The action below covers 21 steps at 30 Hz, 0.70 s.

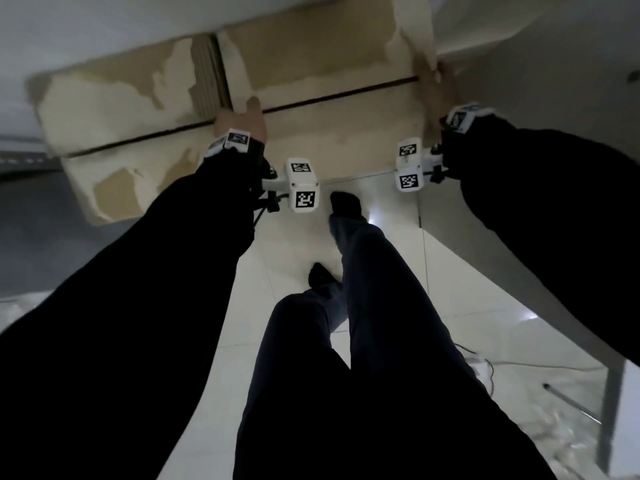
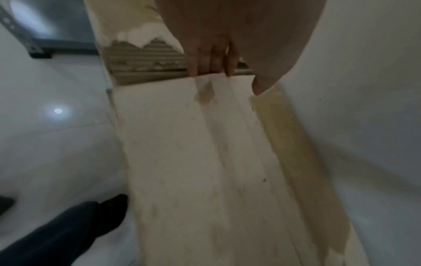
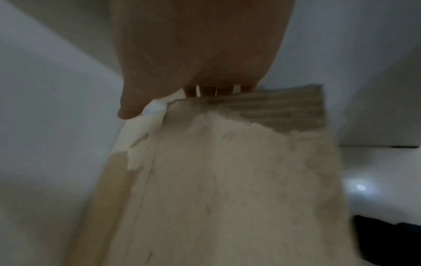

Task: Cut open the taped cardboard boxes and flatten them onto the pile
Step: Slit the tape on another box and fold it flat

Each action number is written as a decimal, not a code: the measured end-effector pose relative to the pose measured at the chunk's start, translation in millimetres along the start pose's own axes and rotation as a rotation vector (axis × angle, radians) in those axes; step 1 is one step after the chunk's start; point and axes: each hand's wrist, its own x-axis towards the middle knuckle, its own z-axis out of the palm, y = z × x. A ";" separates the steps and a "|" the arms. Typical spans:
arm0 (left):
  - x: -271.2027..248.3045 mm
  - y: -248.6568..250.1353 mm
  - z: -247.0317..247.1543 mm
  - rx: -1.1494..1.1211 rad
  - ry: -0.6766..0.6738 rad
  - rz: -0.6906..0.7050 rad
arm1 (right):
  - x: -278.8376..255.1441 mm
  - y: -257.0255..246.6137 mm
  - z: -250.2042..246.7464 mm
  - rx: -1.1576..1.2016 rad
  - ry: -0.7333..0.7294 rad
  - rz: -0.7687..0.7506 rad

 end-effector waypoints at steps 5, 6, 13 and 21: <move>10.9 13.7 6.1 0.061 -0.041 -0.029 | 6.6 4.0 5.9 -0.029 -0.010 -0.059; 10.5 15.4 6.9 0.076 -0.058 -0.022 | 3.4 3.8 2.0 -0.059 -0.029 -0.050; -28.8 7.8 -6.1 -0.096 -0.041 0.171 | -33.4 12.7 -32.0 -0.026 0.091 -0.060; -113.2 -38.8 -73.4 -0.279 0.051 0.460 | -133.2 19.0 -74.2 0.034 0.092 -0.080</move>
